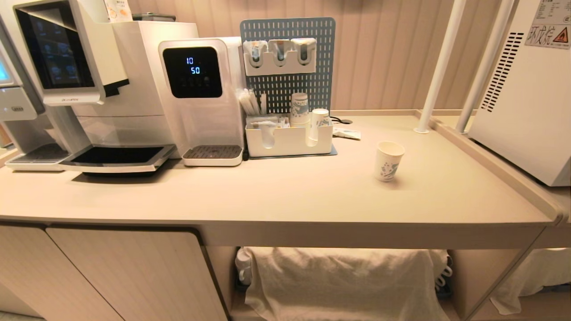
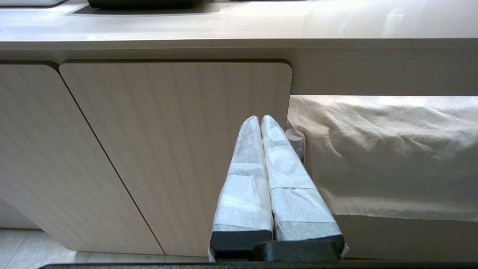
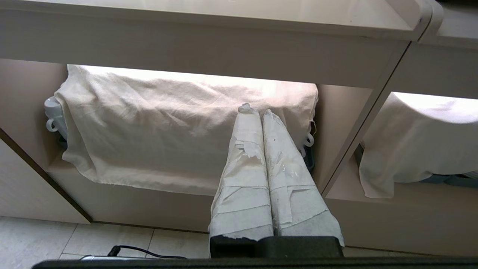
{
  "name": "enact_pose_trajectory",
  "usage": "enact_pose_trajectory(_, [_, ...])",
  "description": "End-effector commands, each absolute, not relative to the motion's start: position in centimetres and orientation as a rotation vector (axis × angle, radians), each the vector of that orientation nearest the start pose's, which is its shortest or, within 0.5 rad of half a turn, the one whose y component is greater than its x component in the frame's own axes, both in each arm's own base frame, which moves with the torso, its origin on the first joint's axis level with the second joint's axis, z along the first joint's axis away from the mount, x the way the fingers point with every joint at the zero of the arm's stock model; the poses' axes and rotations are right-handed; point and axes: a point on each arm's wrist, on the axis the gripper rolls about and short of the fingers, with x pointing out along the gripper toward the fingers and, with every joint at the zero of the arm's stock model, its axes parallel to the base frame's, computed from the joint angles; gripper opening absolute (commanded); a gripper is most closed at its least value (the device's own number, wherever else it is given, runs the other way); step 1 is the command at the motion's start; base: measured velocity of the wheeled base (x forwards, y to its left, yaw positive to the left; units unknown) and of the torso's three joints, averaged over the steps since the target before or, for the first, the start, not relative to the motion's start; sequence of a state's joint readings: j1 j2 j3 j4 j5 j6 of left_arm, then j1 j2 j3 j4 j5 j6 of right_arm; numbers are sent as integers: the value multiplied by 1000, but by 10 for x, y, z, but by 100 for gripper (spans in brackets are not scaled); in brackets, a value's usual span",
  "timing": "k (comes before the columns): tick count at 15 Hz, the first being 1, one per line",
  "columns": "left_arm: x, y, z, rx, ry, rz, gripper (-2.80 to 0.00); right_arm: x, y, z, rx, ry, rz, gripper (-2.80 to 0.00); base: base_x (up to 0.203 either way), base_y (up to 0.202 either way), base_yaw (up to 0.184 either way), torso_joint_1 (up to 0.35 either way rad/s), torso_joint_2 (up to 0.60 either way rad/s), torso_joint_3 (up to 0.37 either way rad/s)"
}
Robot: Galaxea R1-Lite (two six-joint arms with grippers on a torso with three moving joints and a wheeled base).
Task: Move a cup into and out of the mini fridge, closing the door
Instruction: Close the freezer door
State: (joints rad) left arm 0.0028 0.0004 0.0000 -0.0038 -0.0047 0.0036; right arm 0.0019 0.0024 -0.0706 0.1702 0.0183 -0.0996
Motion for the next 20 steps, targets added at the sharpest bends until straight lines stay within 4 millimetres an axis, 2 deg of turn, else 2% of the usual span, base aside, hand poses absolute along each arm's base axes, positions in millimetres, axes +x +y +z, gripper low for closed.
enact_pose_trajectory(1, [-23, 0, 76, 10, -3, -2, -280, -29, 0, 78, -99, 96, 25, -280, 0, 0, 0, 0, 0, 0])
enact_pose_trajectory(11, [-23, 0, 75, 25, 2, -2, -280, -29, 0, 77, -95, 97, 22, -280, 0, 0, 0, 0, 0, 0])
enact_pose_trajectory(15, [-23, 0, 75, 18, 2, 0, -280, -24, 0, 78, 11, -3, -4, -280, 0, 0, 0, 0, 0, 0])
enact_pose_trajectory(20, [-23, 0, 75, 18, 3, 2, -280, -24, 0, 77, 5, 8, -4, -280, 0, 0, 0, 0, 0, 0])
